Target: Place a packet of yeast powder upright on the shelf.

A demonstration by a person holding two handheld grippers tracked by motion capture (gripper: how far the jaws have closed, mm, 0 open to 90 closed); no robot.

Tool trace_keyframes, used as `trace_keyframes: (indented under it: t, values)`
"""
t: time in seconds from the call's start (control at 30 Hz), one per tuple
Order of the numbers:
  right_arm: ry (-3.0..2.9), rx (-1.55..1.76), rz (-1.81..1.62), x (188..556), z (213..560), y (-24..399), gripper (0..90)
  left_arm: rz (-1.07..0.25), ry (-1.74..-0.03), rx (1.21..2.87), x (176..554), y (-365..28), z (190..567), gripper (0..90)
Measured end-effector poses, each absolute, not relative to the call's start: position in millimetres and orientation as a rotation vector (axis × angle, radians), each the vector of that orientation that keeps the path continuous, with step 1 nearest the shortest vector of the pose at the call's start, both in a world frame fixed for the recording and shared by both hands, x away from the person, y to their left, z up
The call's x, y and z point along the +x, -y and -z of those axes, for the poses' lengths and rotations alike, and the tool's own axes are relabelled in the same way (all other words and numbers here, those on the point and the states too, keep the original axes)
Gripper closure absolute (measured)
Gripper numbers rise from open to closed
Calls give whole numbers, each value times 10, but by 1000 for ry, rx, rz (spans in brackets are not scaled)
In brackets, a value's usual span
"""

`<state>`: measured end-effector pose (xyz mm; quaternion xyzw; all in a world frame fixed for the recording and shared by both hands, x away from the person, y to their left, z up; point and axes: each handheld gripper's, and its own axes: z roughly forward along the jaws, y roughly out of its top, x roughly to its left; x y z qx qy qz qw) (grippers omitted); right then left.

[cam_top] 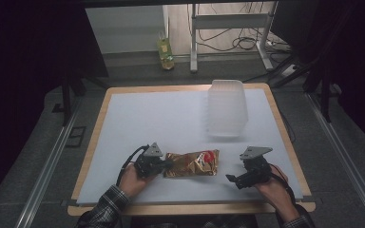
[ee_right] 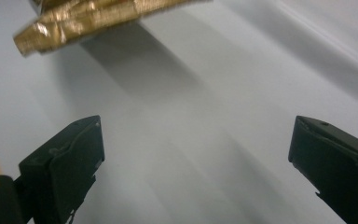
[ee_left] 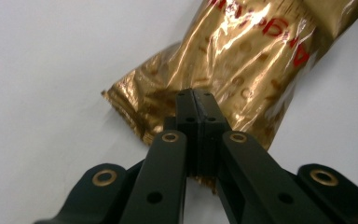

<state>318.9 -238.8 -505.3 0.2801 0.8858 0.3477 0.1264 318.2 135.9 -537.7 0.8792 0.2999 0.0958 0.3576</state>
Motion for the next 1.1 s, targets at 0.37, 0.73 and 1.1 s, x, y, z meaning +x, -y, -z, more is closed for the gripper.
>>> trace_keyframes:
  t: [0.37, 0.73, 1.1]
  values:
    - [-2643, 826, -1085, 3198, 5028, 2273, 44, -212, -794, 2226, 3189, -1403, 5405, 900]
    - [-2722, 903, -1209, 3290, 4959, 1994, 42, -220, -789, 2237, 3168, -1398, 5400, 900]
    - [-2821, 1049, -1209, 3494, 4950, 1689, 54, -207, -785, 2230, 3163, -1407, 5404, 899]
